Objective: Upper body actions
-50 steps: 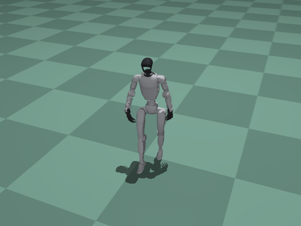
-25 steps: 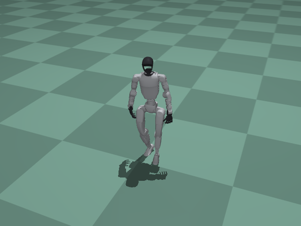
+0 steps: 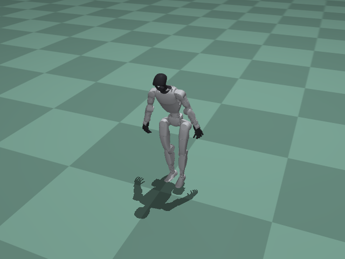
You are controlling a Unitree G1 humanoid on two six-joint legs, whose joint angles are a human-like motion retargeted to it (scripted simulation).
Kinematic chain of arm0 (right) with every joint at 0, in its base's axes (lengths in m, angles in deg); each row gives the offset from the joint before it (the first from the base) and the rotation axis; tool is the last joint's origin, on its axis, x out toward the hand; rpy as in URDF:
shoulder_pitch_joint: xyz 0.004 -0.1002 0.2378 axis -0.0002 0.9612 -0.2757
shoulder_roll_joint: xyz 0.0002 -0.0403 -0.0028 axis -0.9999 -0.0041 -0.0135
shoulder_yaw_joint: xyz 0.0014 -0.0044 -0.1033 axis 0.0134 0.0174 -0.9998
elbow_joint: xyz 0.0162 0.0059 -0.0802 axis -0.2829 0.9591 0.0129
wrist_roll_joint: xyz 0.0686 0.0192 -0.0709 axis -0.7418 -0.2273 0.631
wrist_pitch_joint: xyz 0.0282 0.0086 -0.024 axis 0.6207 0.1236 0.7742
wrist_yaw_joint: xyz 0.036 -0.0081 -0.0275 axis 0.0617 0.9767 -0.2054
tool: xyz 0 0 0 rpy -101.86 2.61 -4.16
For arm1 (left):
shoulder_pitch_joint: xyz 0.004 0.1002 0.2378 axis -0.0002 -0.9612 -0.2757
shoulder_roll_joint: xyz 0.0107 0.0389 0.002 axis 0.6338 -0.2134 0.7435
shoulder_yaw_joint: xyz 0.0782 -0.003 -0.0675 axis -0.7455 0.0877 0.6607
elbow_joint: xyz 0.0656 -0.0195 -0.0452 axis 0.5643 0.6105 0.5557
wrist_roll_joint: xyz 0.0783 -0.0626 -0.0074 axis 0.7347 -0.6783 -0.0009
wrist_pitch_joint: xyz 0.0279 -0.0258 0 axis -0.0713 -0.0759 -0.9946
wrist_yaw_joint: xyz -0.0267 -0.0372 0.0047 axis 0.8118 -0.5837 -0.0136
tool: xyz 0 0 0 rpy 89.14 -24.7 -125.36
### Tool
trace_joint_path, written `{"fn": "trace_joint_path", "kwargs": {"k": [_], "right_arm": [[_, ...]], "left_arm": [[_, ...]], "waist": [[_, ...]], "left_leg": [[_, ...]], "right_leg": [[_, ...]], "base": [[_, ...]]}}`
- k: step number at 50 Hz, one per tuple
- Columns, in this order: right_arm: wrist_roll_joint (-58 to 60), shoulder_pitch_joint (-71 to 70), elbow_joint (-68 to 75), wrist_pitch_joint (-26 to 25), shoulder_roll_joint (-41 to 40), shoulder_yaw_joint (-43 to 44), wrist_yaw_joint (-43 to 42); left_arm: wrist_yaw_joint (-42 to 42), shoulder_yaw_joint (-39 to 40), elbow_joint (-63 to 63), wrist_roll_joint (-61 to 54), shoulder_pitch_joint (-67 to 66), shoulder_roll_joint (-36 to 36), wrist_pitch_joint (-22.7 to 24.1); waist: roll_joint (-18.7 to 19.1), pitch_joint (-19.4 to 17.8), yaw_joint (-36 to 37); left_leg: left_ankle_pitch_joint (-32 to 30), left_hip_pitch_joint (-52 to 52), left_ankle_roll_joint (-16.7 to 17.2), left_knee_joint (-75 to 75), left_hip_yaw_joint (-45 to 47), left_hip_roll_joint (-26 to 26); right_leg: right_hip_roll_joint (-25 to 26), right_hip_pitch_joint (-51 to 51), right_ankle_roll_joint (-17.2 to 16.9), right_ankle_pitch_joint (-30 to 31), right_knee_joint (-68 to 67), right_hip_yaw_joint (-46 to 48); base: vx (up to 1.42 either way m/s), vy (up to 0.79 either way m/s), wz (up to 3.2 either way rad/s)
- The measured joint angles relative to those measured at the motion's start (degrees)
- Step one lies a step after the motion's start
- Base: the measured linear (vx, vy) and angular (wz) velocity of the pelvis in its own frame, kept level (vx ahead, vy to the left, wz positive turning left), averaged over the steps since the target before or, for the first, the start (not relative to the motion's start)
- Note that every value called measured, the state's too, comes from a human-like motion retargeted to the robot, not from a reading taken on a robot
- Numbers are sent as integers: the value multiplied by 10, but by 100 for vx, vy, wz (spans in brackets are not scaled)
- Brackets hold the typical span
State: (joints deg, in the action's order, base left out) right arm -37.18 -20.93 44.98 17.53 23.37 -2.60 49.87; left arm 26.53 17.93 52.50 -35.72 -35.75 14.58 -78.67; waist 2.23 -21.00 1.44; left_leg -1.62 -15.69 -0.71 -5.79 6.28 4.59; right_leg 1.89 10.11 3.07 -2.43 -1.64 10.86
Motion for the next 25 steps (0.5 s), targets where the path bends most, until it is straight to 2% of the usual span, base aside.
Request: {"fn": "trace_joint_path", "kwargs": {"k": [3, 5, 12, 18, 25], "right_arm": [[-5, 12, 19, -22, -2, 24, 24], [-21, 28, 28, -31, -6, 40, 35], [-76, 67, 45, -25, -16, 70, 58], [-89, 82, 28, -19, -36, 89, 38], [-88, 65, 5, 0, -56, 81, 22]], "left_arm": [[15, -5, 8, 48, 4, -1, -12], [26, -20, 5, 72, 8, 2, -14], [22, -28, -45, 154, 9, 0, -10], [37, -27, -63, 136, 37, -5, -9], [47, -3, -78, 90, 51, -10, -3]], "waist": [[3, 8, -17], [4, 15, -14], [5, 44, 6], [0, 57, 8], [-6, 61, 9]], "left_leg": [[-4, 9, 1, 14, -24, 15], [-9, 15, -1, 21, -4, 13], [7, 54, -14, 45, 11, 18], [23, 66, -19, 41, 12, 15], [39, 68, -26, 34, 23, 8]], "right_leg": [[-10, -6, -6, -1, -1, 8], [-14, -10, -7, -4, -10, 6], [-17, -18, -9, -24, -48, -10], [-24, -14, -24, -31, -93, -8], [-28, 4, -34, -12, -137, -5]], "base": [[11, 11, 19], [19, 7, -9], [20, 10, -23], [13, 7, -4], [7, 5, -14]]}}
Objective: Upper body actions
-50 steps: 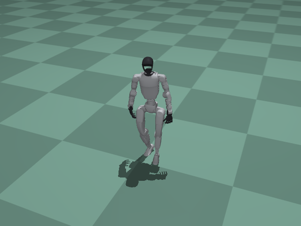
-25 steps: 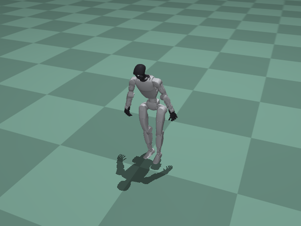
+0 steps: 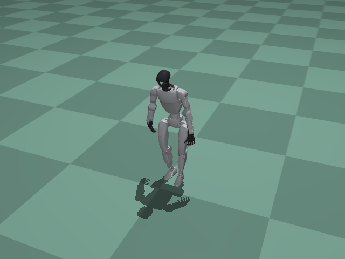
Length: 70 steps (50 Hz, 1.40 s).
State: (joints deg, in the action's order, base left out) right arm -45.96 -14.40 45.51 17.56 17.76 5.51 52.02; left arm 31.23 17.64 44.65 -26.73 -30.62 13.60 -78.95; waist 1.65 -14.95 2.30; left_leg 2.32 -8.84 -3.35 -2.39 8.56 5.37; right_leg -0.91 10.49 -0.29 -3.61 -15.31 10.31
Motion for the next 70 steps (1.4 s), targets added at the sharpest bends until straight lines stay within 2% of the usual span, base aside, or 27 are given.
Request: {"fn": "trace_joint_path", "kwargs": {"k": [5, 14, 17, 25, 30, 33, 37, 40, 43, 45, 48, 49, 50, 51, 52, 53, 55, 57, 58, 60, 62, 64, 65, 67, 70], "right_arm": [[1, -24, -24, 24, -3, -11, -35], [-23, -154, -50, 50, 26, -45, -79], [-23, -205, -49, 51, 30, -60, -79], [-20, -338, -45, 72, 69, -121, -140], [6, -414, -78, 59, 148, -121, -281], [-72, -460, -108, 64, 207, -128, -394], [-210, -530, -148, 85, 289, -164, -475], [-271, -563, -163, 91, 331, -214, -529], [-303, -602, -146, 90, 360, -287, -590], [-307, -622, -126, 82, 373, -330, -595], [-339, -600, -106, 67, 354, -321, -605], [-392, -578, -109, 98, 348, -305, -695], [-460, -555, -116, 144, 346, -289, -828], [-352, -512, -169, 237, 339, -234, -957], [-280, -479, -207, 302, 326, -194, -1040], [-281, -467, -217, 311, 302, -184, -1031], [-351, -470, -217, 258, 276, -222, -937], [-367, -473, -216, 247, 260, -224, -942], [-351, -466, -219, 255, 257, -221, -969], [-348, -468, -215, 270, 268, -230, -990], [-357, -464, -212, 271, 263, -223, -993], [-364, -465, -207, 282, 257, -220, -1001], [-367, -467, -203, 285, 256, -217, -1003], [-365, -483, -197, 294, 277, -195, -1010], [-363, -527, -198, 305, 324, -154, -1016]], "left_arm": [[-29, 1, -6, 2, 16, 15, 13], [-47, -4, -14, -15, 126, 83, 36], [-44, -2, -15, -34, 170, 113, 50], [-80, 29, -66, -78, 268, 146, 91], [-188, 21, -108, -66, 350, 150, 126], [-286, 9, -119, -34, 412, 159, 140], [-401, -11, -131, -5, 492, 180, 142], [-453, -30, -137, 16, 516, 195, 151], [-503, -63, -136, 28, 532, 229, 152], [-539, -87, -137, 42, 544, 257, 147], [-619, -96, -143, 82, 542, 288, 129], [-653, -90, -146, 88, 535, 293, 123], [-687, -83, -149, 90, 526, 296, 119], [-708, -75, -147, 94, 514, 304, 129], [-724, -71, -143, 95, 503, 316, 139], [-730, -78, -134, 89, 496, 334, 148], [-802, -80, -118, 29, 484, 366, 131], [-941, -29, -133, 80, 456, 375, 135], [-979, -22, -130, 102, 448, 377, 154], [-961, -55, -117, 68, 461, 387, 191], [-947, -42, -104, 75, 472, 385, 192], [-973, -51, -98, 78, 484, 397, 195], [-985, -56, -95, 80, 492, 402, 198], [-991, -71, -87, 73, 534, 400, 209], [-1006, -85, -84, 67, 623, 408, 218]], "waist": [[-4, -19, -18], [-20, -135, -33], [-27, -147, -47], [-62, -148, -10], [-63, -148, 31], [-61, -148, 58], [-50, -148, 76], [-58, -148, 68], [-79, -148, 76], [-85, -148, 80], [-77, -148, 73], [-75, -148, 70], [-72, -148, 66], [-77, -148, 55], [-84, -148, 41], [-95, -148, 20], [-122, -148, -8], [-145, -148, -15], [-150, -148, -15], [-154, -148, -17], [-170, -148, -21], [-174, -148, -28], [-174, -148, -29], [-152, -148, -18], [-102, -148, -8]], "left_leg": [[11, -26, 4, -21, -6, -6], [44, -152, -5, -90, 10, -22], [52, -236, -15, -120, 0, -27], [100, -474, -19, -235, -29, -60], [155, -630, -24, -370, -49, -79], [190, -717, -28, -459, -60, -78], [230, -804, -33, -556, -55, -61], [260, -811, -39, -607, -19, -35], [301, -811, -47, -666, 17, -24], [325, -811, -50, -704, 34, -19], [359, -811, -57, -763, 56, -17], [368, -811, -54, -783, 65, -21], [376, -811, -49, -802, 74, -27], [383, -811, -45, -820, 83, -32], [389, -811, -42, -838, 90, -37], [392, -811, -42, -855, 94, -43], [392, -811, -38, -887, 105, -65], [380, -811, -24, -907, 118, -85], [369, -811, -15, -912, 120, -91], [339, -811, 1, -907, 131, -113], [330, -811, 43, -897, 125, -109], [318, -811, 66, -896, 102, -99], [308, -811, 70, -898, 92, -97], [275, -811, 67, -933, 65, -108], [213, -811, 55, -996, -9, -134]], "right_leg": [[-5, 16, -11, 2, 4, 8], [-11, 107, -42, -48, 2, -7], [-17, 163, -53, -66, -13, 14], [-11, 257, -25, -85, -111, 46], [-4, 261, -12, -86, -169, 32], [9, 258, -7, -85, -201, 1], [40, 254, -21, -91, -244, -74], [51, 212, -63, -102, -268, -153], [42, 175, -58, -126, -297, -192], [41, 160, -53, -147, -331, -213], [47, 139, -45, -162, -380, -228], [46, 133, -43, -164, -392, -228], [44, 128, -40, -166, -402, -227], [40, 123, -32, -165, -409, -221], [37, 119, -25, -161, -412, -214], [40, 113, -24, -151, -409, -201], [30, 108, -27, -132, -399, -171], [12, 108, -27, -104, -382, -155], [4, 107, -23, -86, -370, -147], [-13, 113, -31, -64, -342, -133], [-26, 111, -36, -46, -300, -126], [-14, 103, -36, -26, -252, -128], [-5, 103, -39, -18, -233, -131], [13, 139, -49, 13, -196, -131], [46, 225, -58, 72, -142, -95]], "base": [[-7, -2, 9], [-24, -3, -12], [-23, -10, 9], [-7, -15, -50], [13, -3, -88], [13, 1, -98], [21, 1, -25], [27, -8, 108], [29, -19, 26], [25, -21, 27], [32, -22, 82], [39, -21, 121], [42, -26, 124], [43, -31, 125], [42, -35, 126], [37, -31, 106], [35, -23, 50], [41, -15, -2], [37, -12, 23], [37, -9, 58], [25, -12, 61], [9, -10, 63], [13, -5, 49], [19, 2, 58], [7, 8, 177]]}}
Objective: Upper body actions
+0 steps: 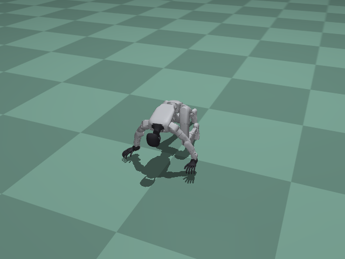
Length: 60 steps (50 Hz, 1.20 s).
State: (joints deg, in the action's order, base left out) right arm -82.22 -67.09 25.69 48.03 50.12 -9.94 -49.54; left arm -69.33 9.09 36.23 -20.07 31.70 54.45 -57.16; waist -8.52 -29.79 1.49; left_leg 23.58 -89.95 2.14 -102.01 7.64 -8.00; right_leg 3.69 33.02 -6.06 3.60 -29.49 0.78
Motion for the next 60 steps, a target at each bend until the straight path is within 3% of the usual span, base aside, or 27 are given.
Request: {"fn": "trace_joint_path", "kwargs": {"k": [2, 4, 8, 12, 15, 18, 20, 22, 25, 31, 34, 37, 42, 45, 49, 51, 53, 55, 56, 57, 58, 60], "right_arm": [[1, -13, -1, 4, 10, 17, -4], [2, -17, 3, 7, 11, 22, -2], [7, -35, 33, 11, 0, 3, 4], [6, -54, 55, 13, 2, -12, 11], [10, -65, 61, 12, 11, -14, 18], [12, -87, 74, 10, 11, -24, 28], [11, -106, 87, 10, 10, -37, 37], [13, -117, 93, 9, 16, -39, 41], [9, -132, 109, 7, 24, -45, 53], [-4, -154, 122, 1, 30, -56, 71], [-2, -147, 111, 4, 45, -45, 73], [0, -132, 105, 2, 40, -37, 77], [-5, -127, 87, -2, 49, -50, 81], [-7, -110, 59, -12, 58, -49, 83], [28, -68, 5, -17, 114, -3, 62], [46, -35, -4, -9, 131, 29, 48], [50, -12, -6, 3, 130, 57, 28], [44, -12, 9, 22, 121, 70, 8], [26, -30, 26, 30, 106, 57, 5], [5, -42, 47, 39, 76, 37, 7], [-23, -44, 76, 48, 16, 0, 18], [-33, -44, 111, 48, -26, -33, 42]], "left_arm": [[-7, -5, -5, -2, 22, 14, 5], [-12, -16, 3, -6, 34, 20, 8], [-18, -32, 38, -15, 42, 9, 10], [-17, -33, 48, -17, 46, -4, 8], [-11, -36, 47, -21, 53, -12, 5], [-3, -47, 62, -32, 68, -15, 4], [0, -51, 80, -35, 77, -22, 5], [2, -57, 94, -38, 93, -31, 5], [11, -81, 114, -47, 120, -45, 0], [27, -82, 74, -49, 120, -37, -13], [33, -84, 67, -51, 128, -46, -16], [38, -86, 60, -50, 117, -46, -21], [46, -80, 44, -56, 104, -46, -34], [55, -75, 15, -62, 85, -41, -44], [50, -5, -45, -38, 55, -81, -51], [37, 27, -60, -17, 34, -106, -44], [17, 24, -62, -14, 35, -105, -34], [-2, 14, -64, -16, 47, -88, -26], [-11, -2, -60, -19, 58, -63, -24], [-17, -19, -54, -22, 54, -33, -21], [-19, -42, -46, -26, 20, 9, -18], [-16, -49, -33, -39, -27, 27, -11]], "waist": [[6, 0, -13], [14, 1, -28], [40, 2, -34], [63, 1, -34], [81, 0, -28], [106, 0, -11], [101, 3, 4], [91, 2, 20], [94, 10, 15], [87, 13, 15], [97, 12, 0], [100, 18, -10], [87, 28, -9], [93, 20, -10], [147, 3, 19], [161, 6, 28], [151, 7, 25], [125, 5, 24], [100, 6, 7], [69, 26, -14], [26, 87, -42], [-13, 166, -22]], "left_leg": [[-61, 67, 19, 3, -43, 6], [-84, 165, 38, 47, -83, 12], [-133, 361, 44, 222, -126, -34], [-140, 516, 79, 469, -155, -46], [-171, 603, 77, 673, -157, -50], [-255, 654, 97, 835, -105, -94], [-240, 678, 83, 872, -99, -66], [-226, 687, 94, 900, -38, -74], [-198, 689, 104, 920, -60, -63], [-151, 677, 96, 911, -47, -57], [-118, 669, 108, 903, -69, -54], [-91, 678, 127, 902, -83, -59], [-38, 668, 129, 847, -79, -23], [-1, 660, 129, 776, -99, -16], [4, 693, 129, 823, -122, -1], [-46, 702, 129, 850, -132, 16], [-147, 668, 129, 844, -129, 45], [-266, 596, 129, 808, -72, 65], [-296, 552, 129, 767, -55, 74], [-301, 502, 129, 714, -46, 75], [-260, 441, 129, 638, -53, 59], [-157, 289, 129, 455, -43, 21]], "right_leg": [[0, 22, 3, 29, 34, 2], [1, 12, 13, 43, 68, -7], [18, -25, 33, 30, 122, -18], [21, -41, 79, -19, 136, 27], [29, -48, 106, -71, 143, 47], [56, -56, 106, -126, 148, 39], [57, -67, 87, -166, 160, 9], [54, -80, 66, -196, 185, -17], [43, -94, 18, -232, 208, 4], [70, -82, -26, -205, 148, -28], [59, -78, -12, -186, 152, 14], [59, -84, 7, -206, 141, 35], [19, -54, 5, -262, 58, 14], [16, -51, 34, -299, -6, 25], [39, -67, 96, -333, 17, 40], [52, -82, 107, -300, 63, 13], [36, -68, 92, -201, 104, 1], [-30, -27, 19, -26, 135, 29], [-39, 5, -41, 57, 130, -15], [-34, 37, -83, 124, 122, -39], [-5, 69, -88, 157, 109, -24], [59, 176, -89, 94, -8, -27]], "base": [[1, 8, 325], [1, 8, 261], [0, 7, -35], [-6, 11, -48], [-10, 15, -59], [-19, 24, -268], [-19, 20, -336], [-17, 15, -234], [-22, 6, 68], [-13, 4, 28], [-1, 1, 302], [-4, 2, 77], [1, 20, -45], [6, 8, -22], [34, 9, 62], [47, 12, 145], [60, 5, 274], [58, 9, 413], [19, -12, 693], [-64, -45, 900], [-111, -51, 1069], [-88, -12, 4436]]}}
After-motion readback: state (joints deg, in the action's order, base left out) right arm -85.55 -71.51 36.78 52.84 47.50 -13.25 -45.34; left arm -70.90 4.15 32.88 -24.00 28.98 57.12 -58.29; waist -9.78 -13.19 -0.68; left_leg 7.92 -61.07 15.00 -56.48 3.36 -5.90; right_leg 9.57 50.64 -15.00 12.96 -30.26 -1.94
